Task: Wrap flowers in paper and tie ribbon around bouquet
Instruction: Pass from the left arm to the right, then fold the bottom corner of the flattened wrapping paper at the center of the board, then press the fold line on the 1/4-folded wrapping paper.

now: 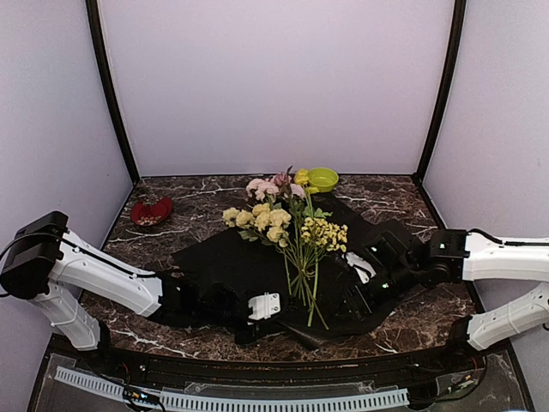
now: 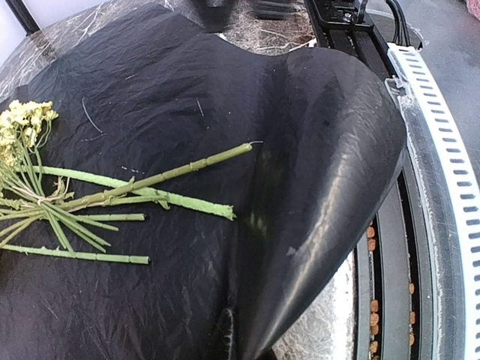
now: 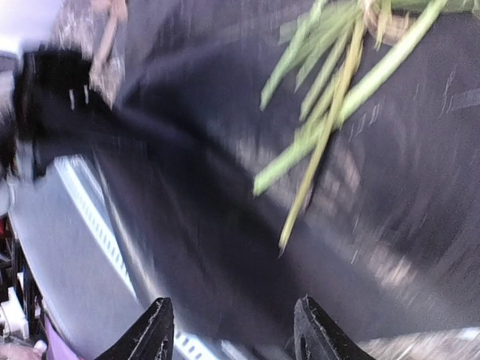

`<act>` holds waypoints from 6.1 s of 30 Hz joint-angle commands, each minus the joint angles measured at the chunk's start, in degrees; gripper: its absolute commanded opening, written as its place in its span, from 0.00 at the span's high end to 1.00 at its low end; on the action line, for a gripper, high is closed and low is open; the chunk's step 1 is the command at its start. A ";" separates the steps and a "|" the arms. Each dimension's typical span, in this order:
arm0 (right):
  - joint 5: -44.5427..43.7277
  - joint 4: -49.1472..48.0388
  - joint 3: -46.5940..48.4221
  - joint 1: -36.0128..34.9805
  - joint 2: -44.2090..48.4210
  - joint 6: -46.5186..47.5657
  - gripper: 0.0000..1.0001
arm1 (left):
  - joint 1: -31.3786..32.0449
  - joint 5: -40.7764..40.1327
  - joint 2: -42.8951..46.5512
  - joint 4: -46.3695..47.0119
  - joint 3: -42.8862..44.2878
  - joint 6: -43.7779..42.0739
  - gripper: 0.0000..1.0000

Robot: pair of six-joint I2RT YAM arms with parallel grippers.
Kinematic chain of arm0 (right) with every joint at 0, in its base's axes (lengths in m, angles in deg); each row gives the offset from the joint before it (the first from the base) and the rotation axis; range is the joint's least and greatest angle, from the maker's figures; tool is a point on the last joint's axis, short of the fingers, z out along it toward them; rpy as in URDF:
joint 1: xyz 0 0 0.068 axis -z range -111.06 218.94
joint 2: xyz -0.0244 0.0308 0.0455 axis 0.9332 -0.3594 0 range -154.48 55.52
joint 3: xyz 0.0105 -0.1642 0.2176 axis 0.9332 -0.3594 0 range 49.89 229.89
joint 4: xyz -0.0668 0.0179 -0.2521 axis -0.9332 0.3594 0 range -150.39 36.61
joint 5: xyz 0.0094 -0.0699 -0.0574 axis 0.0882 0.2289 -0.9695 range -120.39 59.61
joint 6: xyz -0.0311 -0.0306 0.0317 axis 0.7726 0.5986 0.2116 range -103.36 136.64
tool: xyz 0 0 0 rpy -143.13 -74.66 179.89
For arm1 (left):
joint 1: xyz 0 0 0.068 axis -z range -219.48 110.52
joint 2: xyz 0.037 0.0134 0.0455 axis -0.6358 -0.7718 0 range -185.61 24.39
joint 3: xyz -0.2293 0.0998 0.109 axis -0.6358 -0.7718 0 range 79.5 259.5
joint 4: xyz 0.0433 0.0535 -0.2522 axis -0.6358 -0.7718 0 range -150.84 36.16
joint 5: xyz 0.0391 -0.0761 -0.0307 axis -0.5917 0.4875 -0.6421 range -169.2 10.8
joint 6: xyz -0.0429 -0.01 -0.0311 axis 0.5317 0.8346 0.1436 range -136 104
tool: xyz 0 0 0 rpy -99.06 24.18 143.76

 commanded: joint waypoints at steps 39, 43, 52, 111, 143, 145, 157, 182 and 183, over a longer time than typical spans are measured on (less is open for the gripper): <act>-37.05 -13.26 -13.40 -27.87 5.21 5.29 0.37 | -3.92 7.97 -0.16 0.52 -1.25 2.18 1.00; -38.00 -15.48 -12.62 -27.87 4.13 8.30 0.43 | -3.94 8.56 -0.27 -0.13 -0.99 2.25 1.00; -36.73 -16.67 -12.75 -27.87 4.93 9.75 0.87 | -3.96 9.35 0.60 -0.28 -1.51 2.28 1.00; -21.20 -12.50 -6.51 -4.73 -2.75 9.31 1.00 | -3.87 -6.85 -0.97 -0.74 -2.28 19.12 1.00; -9.77 -20.08 -12.15 -4.22 -10.97 -9.72 0.80 | -4.18 -7.65 -4.93 -2.44 -1.31 22.23 1.00; -10.90 -19.32 -13.22 -4.18 -11.99 -10.43 0.81 | -4.18 -8.18 -4.66 -2.51 -1.57 22.37 1.00; -12.68 -18.77 -17.87 -4.18 -11.83 -14.19 0.83 | -4.18 -17.99 2.59 -7.66 -3.47 24.87 0.70; -14.59 -17.28 -16.70 -4.49 -12.36 -15.76 0.85 | 6.71 -22.01 -14.26 -14.04 15.69 17.35 0.70; -14.61 -17.09 -16.84 -4.49 -12.21 -15.72 0.85 | 5.95 -21.91 -14.45 -14.57 15.54 18.59 0.70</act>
